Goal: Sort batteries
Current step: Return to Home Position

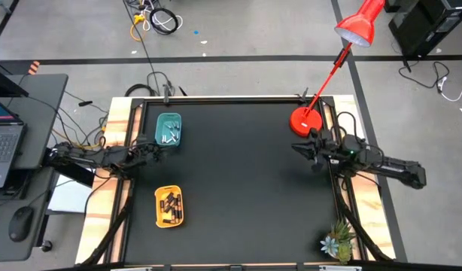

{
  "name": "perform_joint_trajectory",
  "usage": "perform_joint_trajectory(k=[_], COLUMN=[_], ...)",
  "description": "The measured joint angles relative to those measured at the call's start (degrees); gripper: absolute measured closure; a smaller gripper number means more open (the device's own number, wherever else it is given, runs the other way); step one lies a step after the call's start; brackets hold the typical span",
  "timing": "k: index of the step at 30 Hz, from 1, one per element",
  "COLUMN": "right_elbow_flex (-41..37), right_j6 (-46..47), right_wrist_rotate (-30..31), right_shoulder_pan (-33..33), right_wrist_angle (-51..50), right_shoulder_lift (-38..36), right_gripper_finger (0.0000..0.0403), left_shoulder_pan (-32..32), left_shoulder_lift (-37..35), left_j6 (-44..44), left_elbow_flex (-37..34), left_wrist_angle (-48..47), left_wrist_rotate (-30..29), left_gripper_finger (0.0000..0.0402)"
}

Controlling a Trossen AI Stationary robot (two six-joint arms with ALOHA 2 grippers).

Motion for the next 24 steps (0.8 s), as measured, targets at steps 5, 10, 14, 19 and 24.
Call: perform_joint_trajectory(k=[5, 10, 14, 19, 24], right_elbow_flex=[0.0, 0.0, 0.0, 0.0, 0.0], right_j6=[0.0, 0.0, 0.0, 0.0, 0.0], right_wrist_rotate=[0.0, 0.0, 0.0, 0.0, 0.0], right_shoulder_pan=[4.0, 4.8, 4.8, 4.8, 4.8], right_wrist_angle=[0.0, 0.2, 0.1, 0.3, 0.2], right_shoulder_lift=[0.0, 0.0, 0.3, 0.3, 0.3], right_gripper_finger=[0.0354, 0.0354, 0.0354, 0.0354, 0.0354], left_shoulder_pan=[0.0, 0.0, 0.0, 0.0, 0.0], left_shoulder_lift=[0.0, 0.0, 0.0, 0.0, 0.1], left_j6=[0.0, 0.0, 0.0, 0.6, 36.4], left_elbow_flex=[0.0, 0.0, 0.0, 0.0, 0.0], left_wrist_angle=[0.0, 0.3, 0.4, 0.7, 0.2], left_wrist_rotate=[0.0, 0.0, 0.0, 0.0, -0.5], left_gripper_finger=[0.0371, 0.0371, 0.0371, 0.0371, 0.0371])
